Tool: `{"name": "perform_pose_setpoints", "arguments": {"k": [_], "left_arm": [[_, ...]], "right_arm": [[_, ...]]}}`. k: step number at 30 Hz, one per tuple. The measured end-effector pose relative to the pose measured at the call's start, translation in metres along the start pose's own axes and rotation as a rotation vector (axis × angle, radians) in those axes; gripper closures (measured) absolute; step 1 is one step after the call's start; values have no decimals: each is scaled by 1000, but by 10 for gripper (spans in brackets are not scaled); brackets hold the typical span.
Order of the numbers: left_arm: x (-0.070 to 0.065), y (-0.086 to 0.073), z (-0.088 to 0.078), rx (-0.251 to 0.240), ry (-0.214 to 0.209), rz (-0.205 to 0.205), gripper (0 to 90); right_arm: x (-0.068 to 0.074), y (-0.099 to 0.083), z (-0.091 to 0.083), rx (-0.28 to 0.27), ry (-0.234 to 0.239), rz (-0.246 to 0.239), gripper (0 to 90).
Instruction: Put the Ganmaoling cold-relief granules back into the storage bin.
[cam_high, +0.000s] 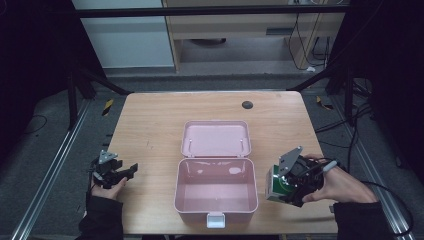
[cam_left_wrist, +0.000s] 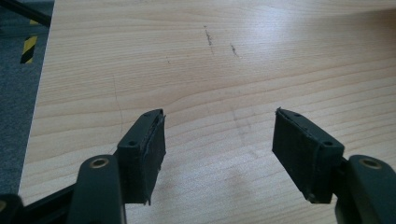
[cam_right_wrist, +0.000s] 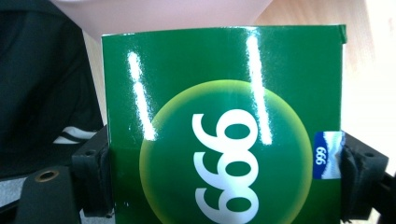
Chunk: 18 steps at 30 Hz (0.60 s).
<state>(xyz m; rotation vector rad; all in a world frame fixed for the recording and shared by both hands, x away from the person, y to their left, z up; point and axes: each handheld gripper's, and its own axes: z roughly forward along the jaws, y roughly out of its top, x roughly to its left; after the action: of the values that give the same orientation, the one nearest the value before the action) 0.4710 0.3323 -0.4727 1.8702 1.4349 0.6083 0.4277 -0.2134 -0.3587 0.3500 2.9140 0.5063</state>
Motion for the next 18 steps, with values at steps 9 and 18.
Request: {"name": "perform_pose_setpoints", "arguments": {"k": [9, 18], "left_arm": [[0, 0, 0, 1, 0, 0, 337], [0, 0, 0, 0, 0, 0, 337]], "right_arm": [[1, 14, -24, -19, -23, -17, 159], [2, 28, -41, -23, -29, -34, 159]]}}
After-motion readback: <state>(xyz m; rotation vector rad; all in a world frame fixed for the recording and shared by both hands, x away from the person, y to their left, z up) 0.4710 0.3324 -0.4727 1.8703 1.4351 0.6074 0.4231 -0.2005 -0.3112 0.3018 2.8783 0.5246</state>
